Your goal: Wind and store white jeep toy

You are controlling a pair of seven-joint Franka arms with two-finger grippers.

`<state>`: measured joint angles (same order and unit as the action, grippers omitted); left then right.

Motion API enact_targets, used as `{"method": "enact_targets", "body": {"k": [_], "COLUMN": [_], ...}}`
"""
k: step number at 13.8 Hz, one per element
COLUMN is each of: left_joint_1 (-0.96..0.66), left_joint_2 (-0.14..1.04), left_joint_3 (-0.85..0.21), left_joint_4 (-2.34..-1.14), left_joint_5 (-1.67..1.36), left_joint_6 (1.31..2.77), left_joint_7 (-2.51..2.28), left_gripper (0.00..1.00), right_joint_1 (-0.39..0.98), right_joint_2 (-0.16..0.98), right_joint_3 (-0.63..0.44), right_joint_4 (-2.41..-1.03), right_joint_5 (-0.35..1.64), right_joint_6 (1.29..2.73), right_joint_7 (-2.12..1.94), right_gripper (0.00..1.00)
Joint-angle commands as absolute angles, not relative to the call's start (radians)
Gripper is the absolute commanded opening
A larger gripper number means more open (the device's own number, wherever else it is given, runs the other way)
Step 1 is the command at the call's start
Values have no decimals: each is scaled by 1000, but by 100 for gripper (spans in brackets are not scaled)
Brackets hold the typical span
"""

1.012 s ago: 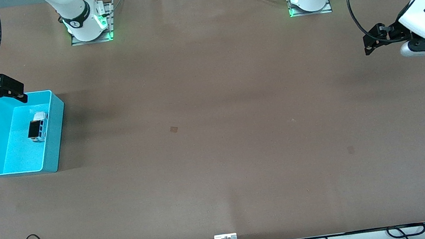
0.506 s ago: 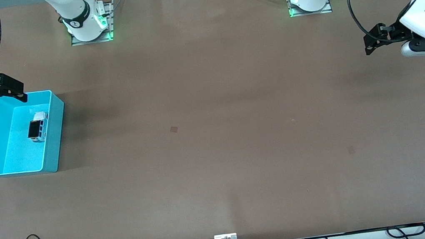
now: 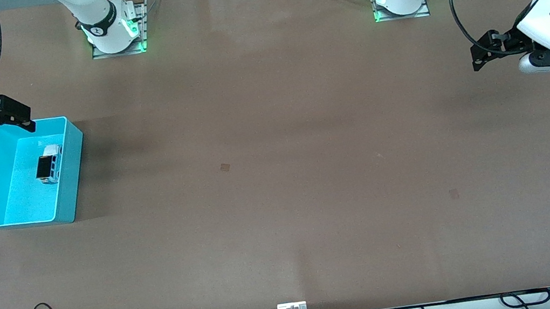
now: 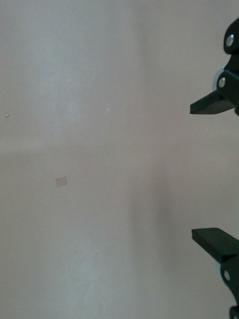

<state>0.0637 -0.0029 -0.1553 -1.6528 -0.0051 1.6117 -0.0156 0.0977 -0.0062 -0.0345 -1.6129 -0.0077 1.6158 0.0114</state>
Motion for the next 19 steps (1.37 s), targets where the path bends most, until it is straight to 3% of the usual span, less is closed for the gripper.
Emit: {"method": "enact_targets", "body": {"k": [1,19], "left_joint_1": [61,64], "left_joint_2": [3,5], "left_joint_3": [-156,-156], "left_joint_4": [-1637,-1635], "left_joint_5": [11,11], "left_joint_6": [1595,1582], "left_joint_7": [-23,-28], "left_gripper": [100,100], "right_joint_1": [92,100], "right_joint_2": [-18,-11], "right_joint_3": [-25,-25], "right_joint_4": [-1614,-1615], "right_joint_5": [-17,-17], "right_joint_6": [1603,1605], "right_joint_7": [6,11], "right_gripper": [100,100]}}
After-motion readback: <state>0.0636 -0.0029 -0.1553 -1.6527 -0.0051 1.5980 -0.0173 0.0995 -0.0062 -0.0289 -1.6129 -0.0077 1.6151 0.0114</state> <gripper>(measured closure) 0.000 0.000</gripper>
